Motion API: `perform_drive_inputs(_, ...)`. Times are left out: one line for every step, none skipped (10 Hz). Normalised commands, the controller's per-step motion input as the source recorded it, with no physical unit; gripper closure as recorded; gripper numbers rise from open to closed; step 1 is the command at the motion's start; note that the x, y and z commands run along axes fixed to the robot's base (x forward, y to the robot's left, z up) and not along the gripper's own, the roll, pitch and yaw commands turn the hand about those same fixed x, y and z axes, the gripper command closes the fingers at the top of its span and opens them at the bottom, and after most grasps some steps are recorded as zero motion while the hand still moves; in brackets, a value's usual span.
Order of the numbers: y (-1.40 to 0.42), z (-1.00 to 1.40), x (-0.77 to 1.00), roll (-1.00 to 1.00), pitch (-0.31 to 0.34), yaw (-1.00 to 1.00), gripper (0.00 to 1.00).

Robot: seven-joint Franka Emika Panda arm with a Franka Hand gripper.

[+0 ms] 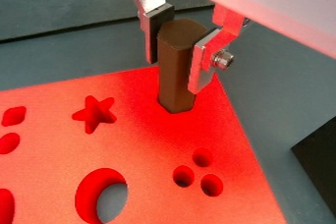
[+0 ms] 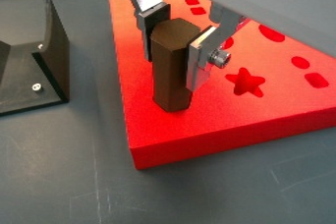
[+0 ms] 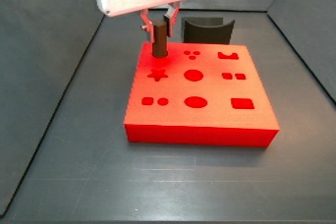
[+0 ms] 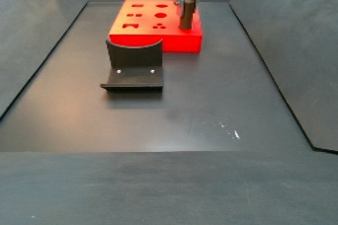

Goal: Insert the hexagon object.

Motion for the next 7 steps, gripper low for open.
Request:
perform_drive_inputs(0.00, -0.19, 0.00, 0.07, 0.000, 0.00, 1.00)
perform_drive_inputs(-0.02, -0.38, 0.04, 0.08, -0.026, 0.00, 1.00)
perform_drive_inputs(-0.09, -0.56, 0.03, 0.14, -0.037, 0.00, 1.00)
perform_drive_inputs(-0.13, -0.76, 0.00, 0.19, -0.113, 0.00, 1.00)
perform_drive_inputs(-0.14, -0.80, 0.00, 0.19, -0.149, 0.00, 1.00)
perform_drive_inputs(-0.09, -0.57, 0.00, 0.14, -0.137, 0.00, 1.00)
perform_drive_inputs(0.00, 0.00, 0.00, 0.00, 0.000, 0.00, 1.00)
